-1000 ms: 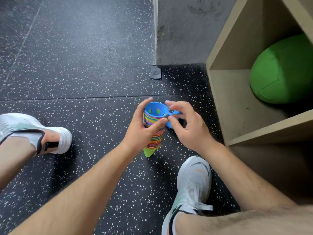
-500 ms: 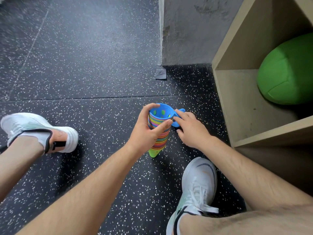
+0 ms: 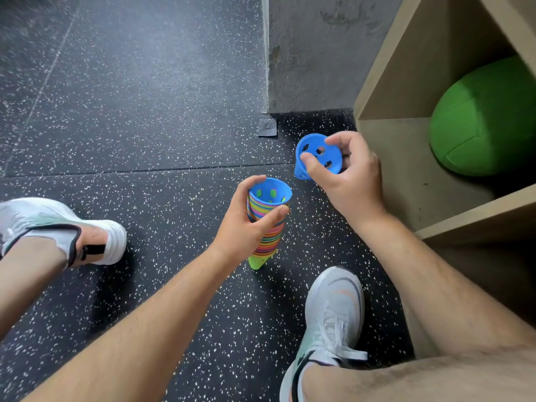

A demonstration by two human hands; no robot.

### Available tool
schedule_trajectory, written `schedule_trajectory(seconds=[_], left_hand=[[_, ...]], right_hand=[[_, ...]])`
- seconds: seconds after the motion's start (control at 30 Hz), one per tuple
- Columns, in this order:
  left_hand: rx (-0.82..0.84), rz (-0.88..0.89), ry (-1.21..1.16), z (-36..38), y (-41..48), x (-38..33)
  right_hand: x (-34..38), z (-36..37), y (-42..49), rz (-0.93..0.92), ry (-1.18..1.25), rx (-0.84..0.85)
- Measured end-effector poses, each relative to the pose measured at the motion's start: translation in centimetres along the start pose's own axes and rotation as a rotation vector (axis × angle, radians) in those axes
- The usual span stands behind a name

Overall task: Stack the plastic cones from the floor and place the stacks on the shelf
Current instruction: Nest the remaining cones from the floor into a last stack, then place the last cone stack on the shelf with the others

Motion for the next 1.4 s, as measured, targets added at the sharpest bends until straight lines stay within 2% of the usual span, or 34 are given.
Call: schedule_trajectory(seconds=[0.17,0.33,0.53,0.67,0.83,0.93,1.03,1.23,1.4], left_hand=[[0.012,0.001,-0.009,0.2,0.0,0.2],[-0.025,0.011,0.035,0.0,-0.2,0.5],[0.034,-0.037,0.02,0.0,-0.7,1.4],[0.04,-0.052,0.055,-0.5,-1.4,2.7],[0.128,-0.197,0.226,-1.5,-3.9,8.6],[0.119,-0.271,0.343,-2.3,-4.4,10.7],[0.106,-0.288,0.342,-2.4,-4.0,11.0],[0.069,-0.267,0.337,-3.9,-3.7,9.1],[0.018,-0.104,0.309,-8.9,-2.9,-0.9]], right_hand=[[2.1,2.3,-1.0,0.015,0.045,0.148],[0.8,4.5,-3.0,0.03,-0.182,0.465],[0.8,5.1,-3.9,0.004,-0.219,0.604],[0.6,4.9,-4.1,0.124,-0.148,0.611],[1.2,5.1,-4.5,0.129,-0.137,0.644],[1.4,5.2,-5.1,0.14,-0.117,0.643],[1.4,5.1,-5.4,0.145,-0.103,0.633],[1.7,4.1,-4.5,0.248,-0.064,0.645],[7.9,2.0,-0.5,0.216,0.093,0.609]])
Point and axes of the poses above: each hand's wrist, its own y-axis towards the middle knuckle, its own z-axis out of the palm, x = y × z, the point moved 6 cm from there along y, towards the middle knuckle, and after that the axes turned 7 degrees about -x, right-handed, at the moved point
